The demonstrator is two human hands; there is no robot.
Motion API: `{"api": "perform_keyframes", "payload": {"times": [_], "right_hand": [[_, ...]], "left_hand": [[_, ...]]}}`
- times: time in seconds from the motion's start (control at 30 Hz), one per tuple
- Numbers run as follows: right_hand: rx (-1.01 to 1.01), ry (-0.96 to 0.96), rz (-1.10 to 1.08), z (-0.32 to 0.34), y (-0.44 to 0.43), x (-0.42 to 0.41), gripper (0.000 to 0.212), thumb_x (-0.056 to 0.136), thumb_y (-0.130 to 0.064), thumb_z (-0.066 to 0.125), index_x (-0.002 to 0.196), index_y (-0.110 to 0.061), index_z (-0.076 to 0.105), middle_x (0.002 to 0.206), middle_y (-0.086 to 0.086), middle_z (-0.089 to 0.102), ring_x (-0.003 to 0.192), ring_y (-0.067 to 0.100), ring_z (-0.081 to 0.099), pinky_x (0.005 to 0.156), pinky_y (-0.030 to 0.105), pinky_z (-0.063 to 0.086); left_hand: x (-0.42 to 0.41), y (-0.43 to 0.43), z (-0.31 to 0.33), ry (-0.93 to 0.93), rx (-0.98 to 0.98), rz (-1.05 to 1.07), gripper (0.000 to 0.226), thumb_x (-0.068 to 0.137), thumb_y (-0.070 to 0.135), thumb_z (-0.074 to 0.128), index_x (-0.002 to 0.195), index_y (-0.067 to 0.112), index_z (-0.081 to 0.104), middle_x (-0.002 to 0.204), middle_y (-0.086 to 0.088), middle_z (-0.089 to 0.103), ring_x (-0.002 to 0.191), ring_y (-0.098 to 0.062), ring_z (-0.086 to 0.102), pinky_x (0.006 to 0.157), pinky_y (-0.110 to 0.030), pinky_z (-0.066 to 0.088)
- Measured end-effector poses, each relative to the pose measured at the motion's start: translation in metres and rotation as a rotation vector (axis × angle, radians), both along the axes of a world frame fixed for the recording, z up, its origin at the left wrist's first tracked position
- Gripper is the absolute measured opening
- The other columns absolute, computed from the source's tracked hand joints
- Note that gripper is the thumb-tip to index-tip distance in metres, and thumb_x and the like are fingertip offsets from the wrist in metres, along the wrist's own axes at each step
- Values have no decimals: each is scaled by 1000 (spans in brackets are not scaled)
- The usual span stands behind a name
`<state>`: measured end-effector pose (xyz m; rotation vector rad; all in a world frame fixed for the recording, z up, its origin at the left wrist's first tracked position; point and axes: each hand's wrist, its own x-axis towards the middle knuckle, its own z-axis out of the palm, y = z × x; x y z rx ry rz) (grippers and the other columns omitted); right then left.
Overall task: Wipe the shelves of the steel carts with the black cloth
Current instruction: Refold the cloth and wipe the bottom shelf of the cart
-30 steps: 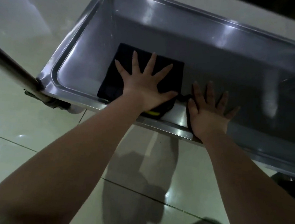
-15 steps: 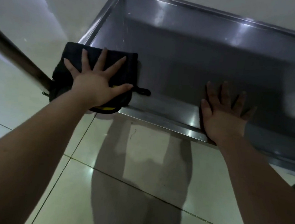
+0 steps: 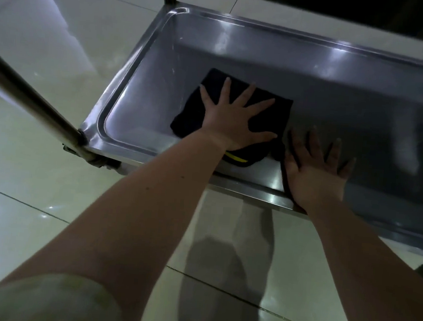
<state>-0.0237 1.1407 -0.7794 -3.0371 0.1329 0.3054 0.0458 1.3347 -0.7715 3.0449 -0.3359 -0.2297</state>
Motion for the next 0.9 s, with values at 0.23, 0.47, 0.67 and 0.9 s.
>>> {"api": "perform_keyframes", "payload": {"times": [0.23,0.47,0.67,0.9], "right_hand": [[-18,-9,0,-4,2,0,54,97,-58,15,147,-56,-7,162,-14,-9,148,36,-13,112,66,-6],[-39,-9,5,-5,3,0,55,98,-57,14,148,-54,-8,163,-11,-10,147,39,-13,111,68,-5],[-40,17,30,-2,4,-1,55,98,-57,14,149,-51,-7,163,-10,-11,147,39,-14,111,68,-7],[16,-33,268,25,-95,-27,59,96,-54,26,152,-37,23,162,-9,16,149,26,8,119,49,4]], "left_hand": [[2,103,4,13,6,221,81,74,92,25,146,62,2,164,13,-4,149,-36,-11,105,-77,-8],[-55,90,7,80,54,274,83,71,93,18,144,62,-8,163,12,-15,147,-37,-18,106,-76,-8],[-92,96,6,90,42,336,87,66,96,18,142,65,-8,162,13,-14,147,-37,-16,105,-76,-7],[-90,88,15,173,68,356,92,58,96,12,141,64,-12,162,12,-19,147,-37,-18,106,-76,-5]]}}
